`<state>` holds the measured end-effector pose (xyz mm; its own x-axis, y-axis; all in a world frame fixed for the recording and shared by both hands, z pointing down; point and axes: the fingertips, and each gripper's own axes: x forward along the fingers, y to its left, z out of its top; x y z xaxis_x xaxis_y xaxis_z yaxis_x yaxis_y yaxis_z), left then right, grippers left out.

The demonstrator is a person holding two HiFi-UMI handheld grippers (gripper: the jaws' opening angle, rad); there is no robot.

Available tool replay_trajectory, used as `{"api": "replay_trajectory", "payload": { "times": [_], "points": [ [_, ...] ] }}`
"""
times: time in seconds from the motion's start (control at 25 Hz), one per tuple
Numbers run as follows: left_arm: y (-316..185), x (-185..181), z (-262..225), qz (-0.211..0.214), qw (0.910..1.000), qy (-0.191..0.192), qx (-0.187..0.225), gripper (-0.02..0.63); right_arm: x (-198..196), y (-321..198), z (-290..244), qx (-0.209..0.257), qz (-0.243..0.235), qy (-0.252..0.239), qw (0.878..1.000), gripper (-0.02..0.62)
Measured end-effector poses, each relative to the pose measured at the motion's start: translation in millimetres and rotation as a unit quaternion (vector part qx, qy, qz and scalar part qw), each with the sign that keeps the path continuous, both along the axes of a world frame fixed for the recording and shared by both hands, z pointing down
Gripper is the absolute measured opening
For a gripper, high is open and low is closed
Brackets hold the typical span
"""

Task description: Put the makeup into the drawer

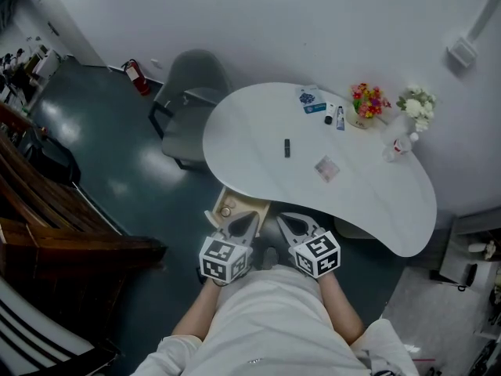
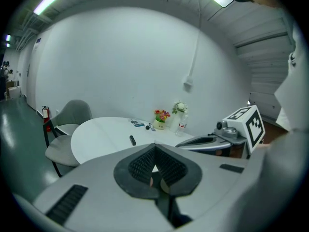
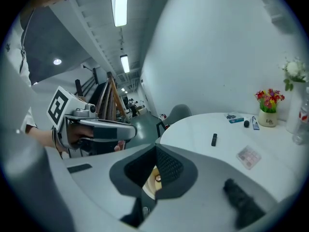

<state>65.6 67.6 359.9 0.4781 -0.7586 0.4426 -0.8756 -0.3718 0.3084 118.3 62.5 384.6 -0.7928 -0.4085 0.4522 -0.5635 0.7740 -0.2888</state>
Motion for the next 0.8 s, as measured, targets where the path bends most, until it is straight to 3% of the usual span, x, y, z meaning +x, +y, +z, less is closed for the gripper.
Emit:
{"api": "replay_trajectory", "payload": {
  "times": [0.8],
  "points": [
    [-2,3,6,-0.008,0.9999,-0.007,-0.010,0.009,8,-23,6,0.023,0.002,0.022,1.000,0.015]
  ]
}}
